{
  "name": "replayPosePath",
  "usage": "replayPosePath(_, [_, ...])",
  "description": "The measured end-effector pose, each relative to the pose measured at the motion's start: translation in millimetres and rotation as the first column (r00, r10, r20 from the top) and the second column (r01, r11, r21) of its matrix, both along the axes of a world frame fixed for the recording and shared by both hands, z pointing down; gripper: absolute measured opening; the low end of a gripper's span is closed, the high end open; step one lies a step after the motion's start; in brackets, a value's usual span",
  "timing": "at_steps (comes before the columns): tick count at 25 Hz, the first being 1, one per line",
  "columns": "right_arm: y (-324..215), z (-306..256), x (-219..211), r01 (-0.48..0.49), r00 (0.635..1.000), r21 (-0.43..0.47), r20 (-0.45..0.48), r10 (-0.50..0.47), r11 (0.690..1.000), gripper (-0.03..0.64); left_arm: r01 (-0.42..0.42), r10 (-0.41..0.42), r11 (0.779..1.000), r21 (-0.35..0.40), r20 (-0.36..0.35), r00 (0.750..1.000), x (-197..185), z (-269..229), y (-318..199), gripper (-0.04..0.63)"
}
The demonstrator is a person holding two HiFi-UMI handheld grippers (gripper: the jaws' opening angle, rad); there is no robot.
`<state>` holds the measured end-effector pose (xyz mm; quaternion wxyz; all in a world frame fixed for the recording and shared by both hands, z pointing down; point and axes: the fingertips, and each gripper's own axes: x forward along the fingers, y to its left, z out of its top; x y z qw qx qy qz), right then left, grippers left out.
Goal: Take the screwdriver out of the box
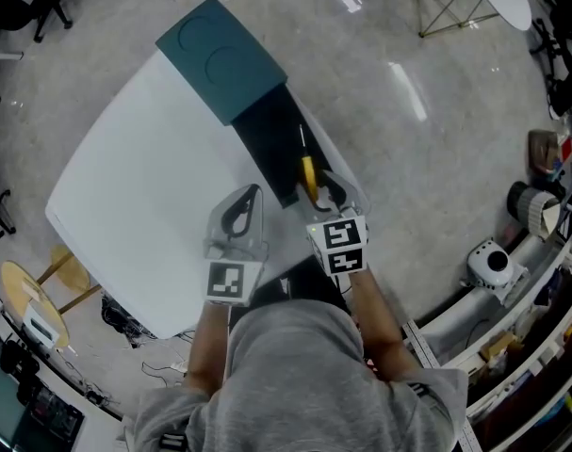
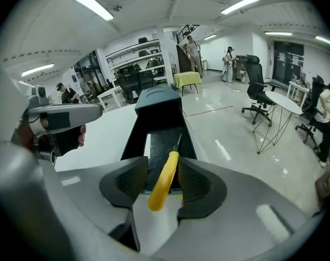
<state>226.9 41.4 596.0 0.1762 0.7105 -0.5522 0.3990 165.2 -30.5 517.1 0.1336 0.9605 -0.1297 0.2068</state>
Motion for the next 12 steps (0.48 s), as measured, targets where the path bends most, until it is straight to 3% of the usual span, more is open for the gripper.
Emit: replayPosePath(12, [-7,17,-3,0.056,0.998,-0.115,0.032,-0.053,0.992,0.167,0.03,-0.03,1.0,0.0,0.011,1.0,1,2,-12,0.012])
